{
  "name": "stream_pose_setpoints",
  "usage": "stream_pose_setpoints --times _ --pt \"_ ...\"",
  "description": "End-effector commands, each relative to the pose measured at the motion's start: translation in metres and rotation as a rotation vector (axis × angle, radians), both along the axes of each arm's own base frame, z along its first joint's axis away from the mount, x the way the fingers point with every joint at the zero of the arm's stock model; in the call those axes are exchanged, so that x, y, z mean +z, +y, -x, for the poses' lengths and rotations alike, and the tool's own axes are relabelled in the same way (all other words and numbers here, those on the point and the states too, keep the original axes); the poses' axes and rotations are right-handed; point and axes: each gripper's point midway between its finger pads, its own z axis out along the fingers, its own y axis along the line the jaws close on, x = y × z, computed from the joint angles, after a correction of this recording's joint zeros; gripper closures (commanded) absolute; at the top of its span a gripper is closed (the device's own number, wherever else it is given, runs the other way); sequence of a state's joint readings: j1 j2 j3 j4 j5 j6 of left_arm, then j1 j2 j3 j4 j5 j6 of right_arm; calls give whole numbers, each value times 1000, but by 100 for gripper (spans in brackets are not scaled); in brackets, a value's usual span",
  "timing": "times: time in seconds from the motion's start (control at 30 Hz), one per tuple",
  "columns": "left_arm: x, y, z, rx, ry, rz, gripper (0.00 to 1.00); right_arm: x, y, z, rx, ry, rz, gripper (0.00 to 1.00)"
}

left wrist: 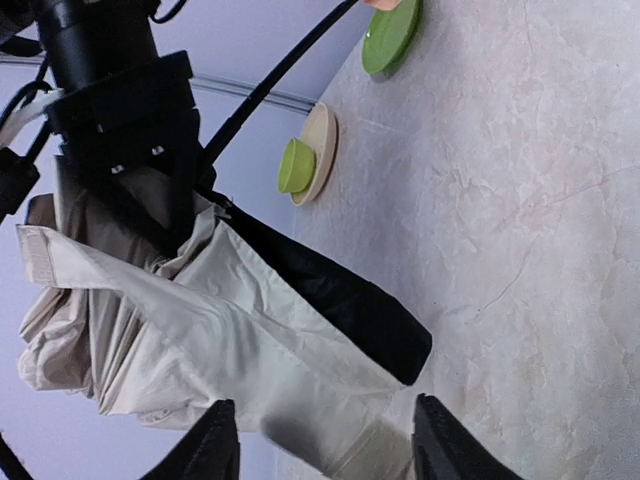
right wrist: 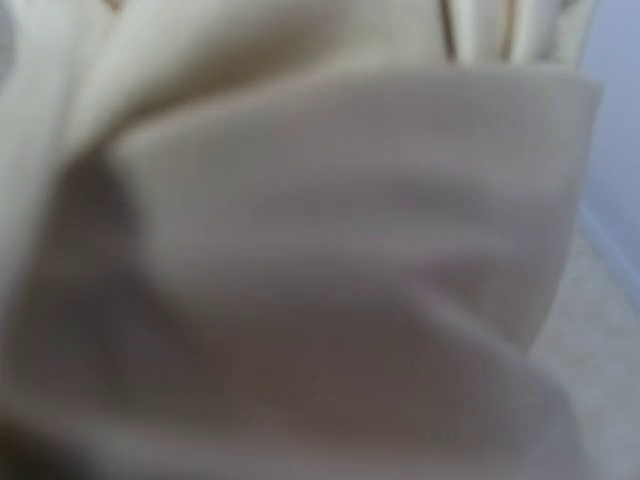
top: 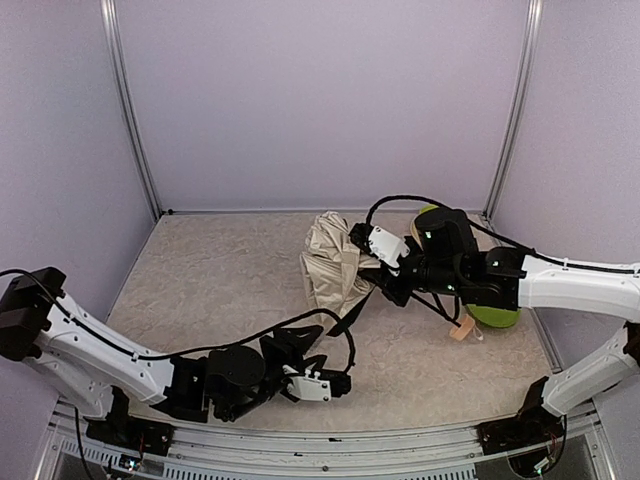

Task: Put away the umbrella

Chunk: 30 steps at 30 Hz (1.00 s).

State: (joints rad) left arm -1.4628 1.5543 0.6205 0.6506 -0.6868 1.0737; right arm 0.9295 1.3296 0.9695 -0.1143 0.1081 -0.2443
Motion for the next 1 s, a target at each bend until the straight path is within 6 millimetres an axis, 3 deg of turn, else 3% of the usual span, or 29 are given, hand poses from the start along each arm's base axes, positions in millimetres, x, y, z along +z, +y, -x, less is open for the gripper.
stream_pose_setpoints --times 0.0,0.1,0.2,0.3,0.43,0.5,0.57,0.7,0.83,0.97 --pt "10 13 24 -55 83 110 34 56 -14 -10 -21 -261 29 100" --pt "4 25 36 -75 188 166 26 67 -23 -17 -48 -345 77 100" --pt "21 36 34 -51 282 317 26 79 -30 -25 -74 -422 117 100" --pt "59 41 33 -91 458 554 31 97 -29 -24 -38 -478 115 100" --pt "135 48 31 -332 755 870 46 128 -17 -15 51 -480 82 100" --pt "165 50 37 -452 805 961 46 148 -14 -14 51 -475 41 100" --pt "182 40 37 -499 797 972 40 156 -11 -11 66 -472 18 100" --pt "197 15 13 -487 830 991 33 174 -2 -6 101 -466 -51 100" --pt "215 5 6 -584 836 1035 30 189 4 -3 115 -460 -85 100" --pt "209 -5 -17 -548 815 1020 24 204 11 11 186 -462 -128 100"
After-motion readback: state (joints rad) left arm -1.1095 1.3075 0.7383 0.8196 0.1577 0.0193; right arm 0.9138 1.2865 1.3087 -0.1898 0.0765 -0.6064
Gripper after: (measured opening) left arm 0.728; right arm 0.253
